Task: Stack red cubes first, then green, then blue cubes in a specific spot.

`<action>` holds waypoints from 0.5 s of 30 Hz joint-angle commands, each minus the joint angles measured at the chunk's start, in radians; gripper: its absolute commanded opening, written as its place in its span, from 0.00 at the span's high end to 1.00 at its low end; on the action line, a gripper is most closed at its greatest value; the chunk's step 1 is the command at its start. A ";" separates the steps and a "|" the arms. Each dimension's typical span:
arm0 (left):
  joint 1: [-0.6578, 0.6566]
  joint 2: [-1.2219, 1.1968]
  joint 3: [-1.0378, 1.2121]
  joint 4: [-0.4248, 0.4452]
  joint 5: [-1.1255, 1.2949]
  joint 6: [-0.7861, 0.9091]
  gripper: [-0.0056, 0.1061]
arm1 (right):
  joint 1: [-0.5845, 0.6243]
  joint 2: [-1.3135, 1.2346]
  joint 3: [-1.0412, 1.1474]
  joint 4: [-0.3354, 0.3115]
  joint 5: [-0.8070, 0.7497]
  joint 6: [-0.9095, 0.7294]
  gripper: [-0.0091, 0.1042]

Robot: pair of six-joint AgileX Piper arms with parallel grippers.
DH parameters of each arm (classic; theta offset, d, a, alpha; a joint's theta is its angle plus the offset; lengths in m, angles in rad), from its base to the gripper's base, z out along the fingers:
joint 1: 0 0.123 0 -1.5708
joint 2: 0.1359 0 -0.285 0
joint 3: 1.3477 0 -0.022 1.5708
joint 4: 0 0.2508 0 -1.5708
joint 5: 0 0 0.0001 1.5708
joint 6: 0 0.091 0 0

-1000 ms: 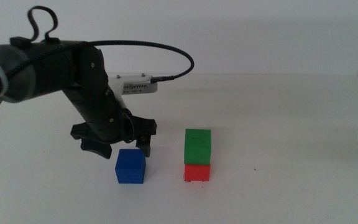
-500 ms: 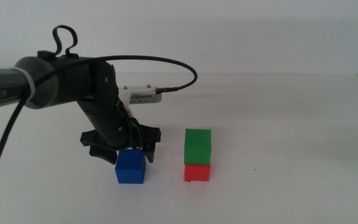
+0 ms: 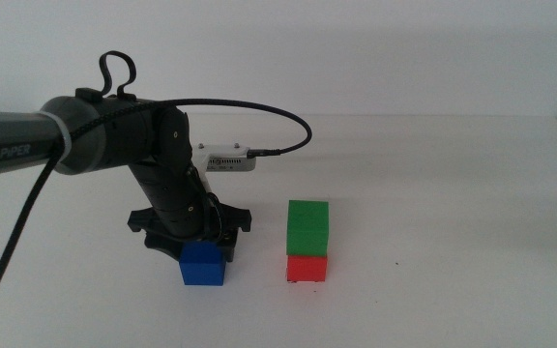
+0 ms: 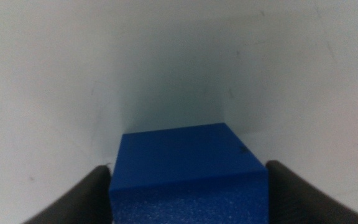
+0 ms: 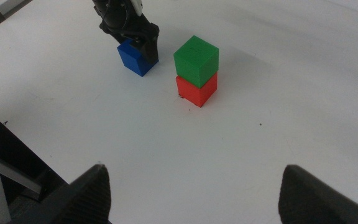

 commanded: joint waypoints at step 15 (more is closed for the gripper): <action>-0.100 -0.264 -0.166 0.127 0.240 -0.209 0.97 | 0.001 -0.004 0.001 -0.006 -0.004 -0.006 0.14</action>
